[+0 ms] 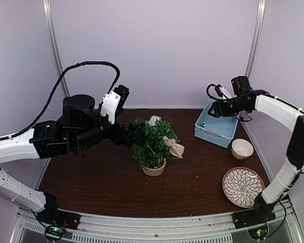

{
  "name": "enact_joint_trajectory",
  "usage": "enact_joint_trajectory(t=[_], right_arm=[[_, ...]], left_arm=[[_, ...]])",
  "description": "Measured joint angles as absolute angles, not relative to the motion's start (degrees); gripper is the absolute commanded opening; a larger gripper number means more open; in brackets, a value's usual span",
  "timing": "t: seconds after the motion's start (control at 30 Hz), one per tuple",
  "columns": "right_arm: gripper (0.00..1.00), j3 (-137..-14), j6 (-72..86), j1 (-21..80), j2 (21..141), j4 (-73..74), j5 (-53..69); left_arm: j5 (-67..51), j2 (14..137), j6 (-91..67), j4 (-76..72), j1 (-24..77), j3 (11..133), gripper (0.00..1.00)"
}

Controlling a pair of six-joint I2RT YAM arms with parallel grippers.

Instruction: Decorate the small christmas tree

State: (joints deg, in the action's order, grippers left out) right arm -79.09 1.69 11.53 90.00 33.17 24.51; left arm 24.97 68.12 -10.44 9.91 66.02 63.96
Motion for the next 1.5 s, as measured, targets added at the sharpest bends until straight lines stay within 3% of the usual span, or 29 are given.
enact_joint_trajectory(t=[0.4, 0.73, 1.0, 1.17, 1.27, 1.5], right_arm=[[0.51, -95.0, 4.5, 7.2, 117.2, 32.1, 16.4], [0.45, -105.6, 7.8, 7.2, 130.3, 30.9, 16.9], [0.35, -106.6, 9.5, 7.2, 134.3, 30.0, 18.8], [0.11, -106.7, 10.4, 7.2, 134.8, 28.7, 21.3], [0.01, -106.6, 10.7, 7.2, 134.8, 28.5, 22.4], [0.0, -102.1, 10.7, 7.2, 131.7, 27.1, 22.8]], left_arm=[[25.3, 68.0, -10.4, 9.1, 64.7, 62.9, 0.97], [25.4, 68.9, -10.7, 9.0, 63.8, 62.9, 0.98], [25.4, 69.6, -10.7, 9.0, 63.0, 62.9, 0.98], [25.4, 70.2, -10.7, 9.1, 62.6, 63.0, 0.98], [25.4, 70.4, -10.7, 9.1, 62.6, 63.1, 0.98], [25.3, 71.0, -11.0, 9.8, 62.5, 64.1, 0.98]])
